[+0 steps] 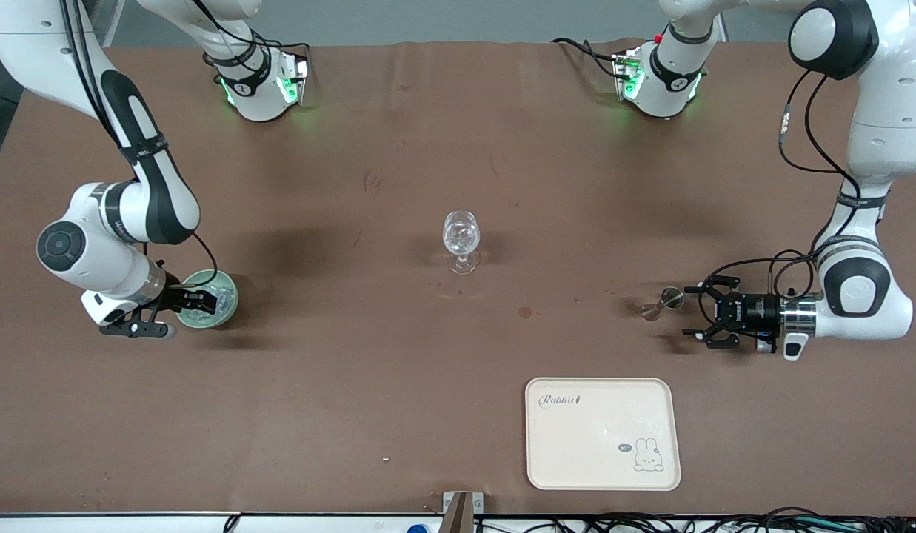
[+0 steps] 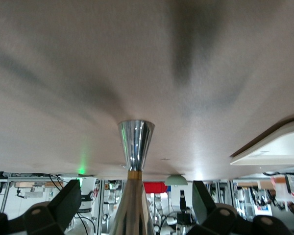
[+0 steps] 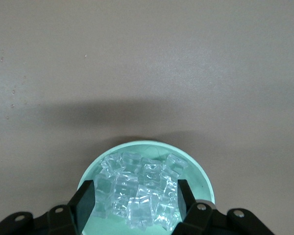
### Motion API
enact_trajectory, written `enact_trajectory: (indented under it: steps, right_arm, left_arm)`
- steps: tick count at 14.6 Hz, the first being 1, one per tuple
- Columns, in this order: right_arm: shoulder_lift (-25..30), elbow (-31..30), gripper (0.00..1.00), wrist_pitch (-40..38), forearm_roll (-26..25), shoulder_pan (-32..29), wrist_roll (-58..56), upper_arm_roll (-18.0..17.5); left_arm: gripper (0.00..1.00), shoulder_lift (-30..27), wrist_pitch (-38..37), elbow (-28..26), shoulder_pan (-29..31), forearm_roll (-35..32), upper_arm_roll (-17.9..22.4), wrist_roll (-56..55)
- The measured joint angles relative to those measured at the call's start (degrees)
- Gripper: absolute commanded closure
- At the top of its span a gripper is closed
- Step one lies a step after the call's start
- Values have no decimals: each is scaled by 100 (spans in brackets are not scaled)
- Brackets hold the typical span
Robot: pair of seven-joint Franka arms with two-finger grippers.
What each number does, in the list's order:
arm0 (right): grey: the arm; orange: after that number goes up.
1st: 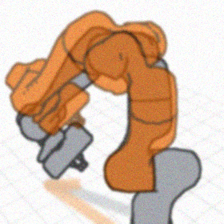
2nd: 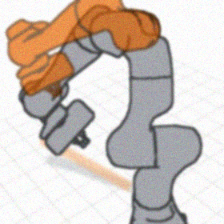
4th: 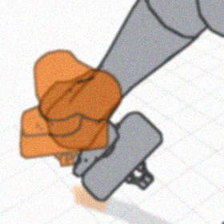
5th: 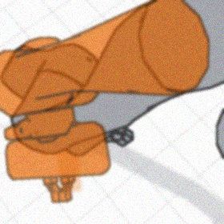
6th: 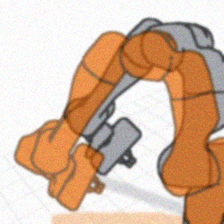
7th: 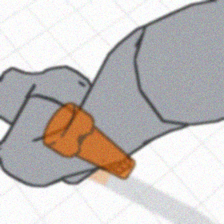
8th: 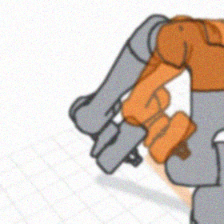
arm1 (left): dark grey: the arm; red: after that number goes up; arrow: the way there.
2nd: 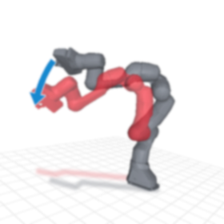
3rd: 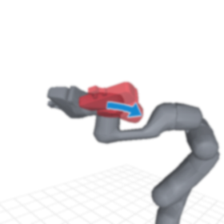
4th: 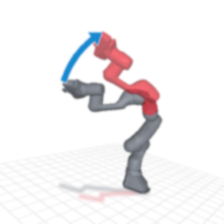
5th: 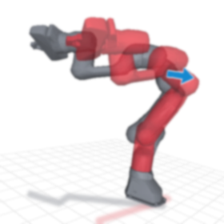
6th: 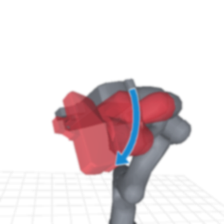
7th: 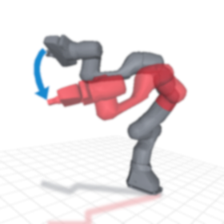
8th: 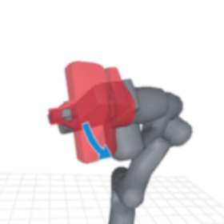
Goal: Pour wine and add ice with both arms
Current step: 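Grasp an ice cube with the right gripper while the left gripper grasps the jigger, then lift the ice cube with the right gripper while the left gripper lifts the jigger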
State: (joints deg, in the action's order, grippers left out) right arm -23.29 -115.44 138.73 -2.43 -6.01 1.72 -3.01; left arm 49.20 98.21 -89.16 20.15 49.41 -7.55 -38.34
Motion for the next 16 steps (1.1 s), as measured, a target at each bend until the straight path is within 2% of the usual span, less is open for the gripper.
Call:
enact_trajectory:
  steps: [8,10,16]
  right_arm:
    - [-107,-220,34,123,-1,0,-8,0]
    - [-108,-334,34,170,-1,0,-8,0]
    - [-99,-370,36,196,-2,0,-13,-6]
  left_arm:
    - [10,290,-295,-86,108,671,-95,279]
    - [26,345,-295,-91,78,734,-116,336]
    - [25,382,-295,-92,42,831,-119,362]
